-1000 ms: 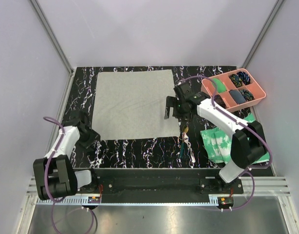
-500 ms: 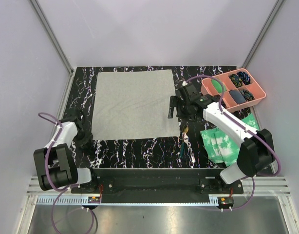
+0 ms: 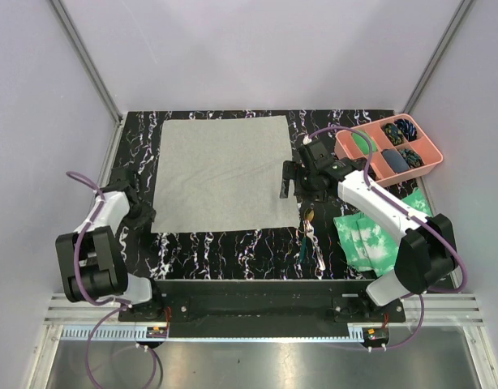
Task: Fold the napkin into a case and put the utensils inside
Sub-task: Pick up the flattened napkin from the center of the board.
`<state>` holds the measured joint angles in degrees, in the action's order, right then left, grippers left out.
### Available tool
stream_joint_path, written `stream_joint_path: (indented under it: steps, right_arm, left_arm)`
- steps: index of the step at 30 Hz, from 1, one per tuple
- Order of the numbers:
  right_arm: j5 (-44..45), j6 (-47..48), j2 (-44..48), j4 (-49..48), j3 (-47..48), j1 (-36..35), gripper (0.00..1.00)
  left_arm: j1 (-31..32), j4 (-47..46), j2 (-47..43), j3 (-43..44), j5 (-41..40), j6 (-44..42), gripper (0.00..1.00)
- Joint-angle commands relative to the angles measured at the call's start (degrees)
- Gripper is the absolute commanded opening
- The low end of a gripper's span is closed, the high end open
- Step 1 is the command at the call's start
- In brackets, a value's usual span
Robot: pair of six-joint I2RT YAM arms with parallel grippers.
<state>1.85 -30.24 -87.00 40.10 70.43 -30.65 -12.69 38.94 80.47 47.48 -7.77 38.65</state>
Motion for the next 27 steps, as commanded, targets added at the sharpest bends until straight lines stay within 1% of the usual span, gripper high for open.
stream_joint_path:
  steps: [1, 3, 10, 13, 16, 22, 26, 27]
  right_arm:
    - [-0.6, 1.0, 1.0, -1.9, 0.3, 0.2, 1.00]
    - [-0.7, 0.9, 1.0, -2.2, 0.2, 0.2, 1.00]
    - [-1.1, 1.3, 0.7, -2.4, 0.4, 0.2, 1.00]
    - [-1.1, 1.3, 0.7, -2.6, 0.3, 0.2, 1.00]
    - [-1.4, 1.3, 0.6, -2.6, 0.3, 0.2, 1.00]
    - [-1.7, 0.9, 1.0, -2.9, 0.4, 0.2, 1.00]
    - [-1.7, 0.2, 1.0, -2.9, 0.8, 0.2, 1.00]
    - [-1.6, 0.0, 1.0, -2.9, 0.8, 0.2, 1.00]
  left_arm:
    - [2.6, -1.2, 2.5, 2.3, -1.0, -1.0, 0.45]
    - [3.7, -1.1, 3.2, 2.5, -1.5, -0.5, 0.43]
    - [4.5, -0.9, 5.3, 3.1, -4.0, 1.2, 0.40]
    - [4.5, -0.3, 5.4, 3.0, -4.6, 1.9, 0.46]
    - [4.8, 0.6, 5.3, 2.6, -5.4, 2.7, 0.48]
    - [5.2, 0.2, 7.3, 1.6, -2.9, 3.4, 0.48]
    - [6.2, 0.5, 8.7, 1.2, -3.2, 3.5, 0.48]
    - [6.3, 0.7, 9.1, 1.2, -4.5, 3.9, 0.48]
